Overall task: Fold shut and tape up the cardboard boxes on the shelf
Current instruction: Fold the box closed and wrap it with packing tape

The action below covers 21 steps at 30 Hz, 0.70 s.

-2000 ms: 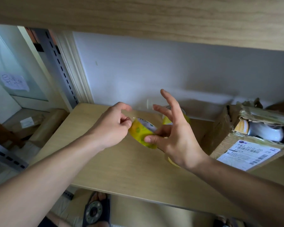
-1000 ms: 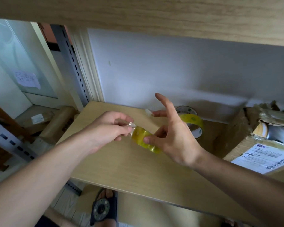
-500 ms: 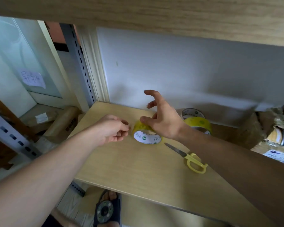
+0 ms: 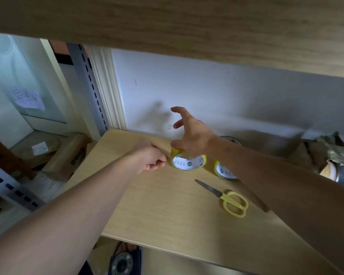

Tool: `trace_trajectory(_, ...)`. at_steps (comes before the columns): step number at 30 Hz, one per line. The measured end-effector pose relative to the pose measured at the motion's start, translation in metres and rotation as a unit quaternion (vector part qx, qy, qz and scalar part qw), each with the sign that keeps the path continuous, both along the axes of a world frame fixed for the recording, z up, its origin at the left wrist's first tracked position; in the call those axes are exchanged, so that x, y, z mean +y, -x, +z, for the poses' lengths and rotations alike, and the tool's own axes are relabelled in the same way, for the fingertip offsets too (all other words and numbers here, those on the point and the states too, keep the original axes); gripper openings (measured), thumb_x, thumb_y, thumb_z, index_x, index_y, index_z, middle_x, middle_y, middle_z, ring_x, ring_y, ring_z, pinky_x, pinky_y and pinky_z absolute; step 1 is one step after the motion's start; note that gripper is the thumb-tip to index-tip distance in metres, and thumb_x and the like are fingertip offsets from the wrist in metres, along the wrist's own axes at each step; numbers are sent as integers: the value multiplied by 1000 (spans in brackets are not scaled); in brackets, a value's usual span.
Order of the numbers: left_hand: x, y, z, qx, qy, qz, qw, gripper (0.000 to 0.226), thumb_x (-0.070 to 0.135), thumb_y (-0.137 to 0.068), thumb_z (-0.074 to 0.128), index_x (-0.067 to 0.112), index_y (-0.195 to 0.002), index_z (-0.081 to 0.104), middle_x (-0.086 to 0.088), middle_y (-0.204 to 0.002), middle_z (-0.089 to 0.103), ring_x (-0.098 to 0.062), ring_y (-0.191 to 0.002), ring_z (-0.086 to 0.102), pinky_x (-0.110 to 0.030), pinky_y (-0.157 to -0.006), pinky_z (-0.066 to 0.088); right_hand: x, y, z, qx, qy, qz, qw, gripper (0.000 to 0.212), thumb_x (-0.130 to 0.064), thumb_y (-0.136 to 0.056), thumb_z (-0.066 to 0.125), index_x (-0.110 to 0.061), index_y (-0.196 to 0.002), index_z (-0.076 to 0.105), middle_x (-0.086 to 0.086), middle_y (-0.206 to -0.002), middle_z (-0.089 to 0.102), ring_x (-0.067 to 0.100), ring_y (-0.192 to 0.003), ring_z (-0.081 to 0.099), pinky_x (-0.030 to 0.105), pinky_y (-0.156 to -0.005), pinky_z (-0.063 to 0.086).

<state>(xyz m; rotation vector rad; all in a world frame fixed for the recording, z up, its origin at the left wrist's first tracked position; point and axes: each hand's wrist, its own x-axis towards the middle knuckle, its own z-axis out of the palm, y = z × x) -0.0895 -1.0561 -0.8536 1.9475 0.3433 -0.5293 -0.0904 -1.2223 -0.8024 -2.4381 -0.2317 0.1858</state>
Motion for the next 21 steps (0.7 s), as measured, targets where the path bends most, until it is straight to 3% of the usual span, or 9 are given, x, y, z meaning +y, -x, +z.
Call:
trace_trajectory(4,-8,0,2,-7,-65,-24,998,21,1,-73,79,11,-67,62,-10,-66,74,-21,-64,63,-32,-72,56,9,-8,2,15,68,10,998,98,-5,-83,71,-34,-158,16,5,-135,56,11,-67,56,23,-54,49)
trace_trajectory(7,-11,2,3,-34,-111,-55,992,10,5,-73,76,9,-67,69,-7,-70,77,-19,-56,55,-27,-62,50,22,-12,1,19,105,12,994,104,-8,-78,78,-32,-158,16,10,-127,60,24,-87,64,36,-74,59)
trace_trajectory(9,-13,4,4,-50,-137,-77,986,3,7,-73,73,6,-70,74,-4,-70,77,-18,-54,55,-26,-61,52,27,-13,-3,14,116,5,993,111,-15,-73,85,-32,-158,16,8,-126,59,28,-105,62,42,-89,58)
trace_trajectory(11,-13,5,3,-67,-166,-90,980,7,10,-71,73,5,-70,77,-4,-70,77,-17,-54,57,-25,-60,53,28,-13,-6,8,103,-1,995,114,-21,-69,88,-33,-158,17,7,-127,57,29,-113,59,45,-94,56)
trace_trajectory(14,-12,5,2,-83,-192,-99,973,9,12,-68,74,10,-60,71,-7,-72,78,-17,-53,59,-23,-60,53,24,-9,-9,-3,73,-9,997,110,-25,-70,88,-31,-157,21,6,-131,55,28,-117,56,45,-96,54)
trace_trajectory(17,-11,6,-1,-87,-192,-107,972,13,11,-71,77,11,-63,67,-4,-67,76,-14,-50,56,-21,-55,47,19,-2,-13,-24,43,-9,999,103,-29,-73,87,-29,-156,26,4,-133,54,25,-119,55,42,-98,51)
trace_trajectory(21,-9,6,-4,-104,-186,-101,972,14,10,-71,80,9,-73,66,-5,-67,76,-14,-49,55,-24,-59,51,14,4,-13,-38,-4,-24,999,92,-31,-80,84,-30,-154,29,-1,-134,54,18,-102,56,33,-89,51)
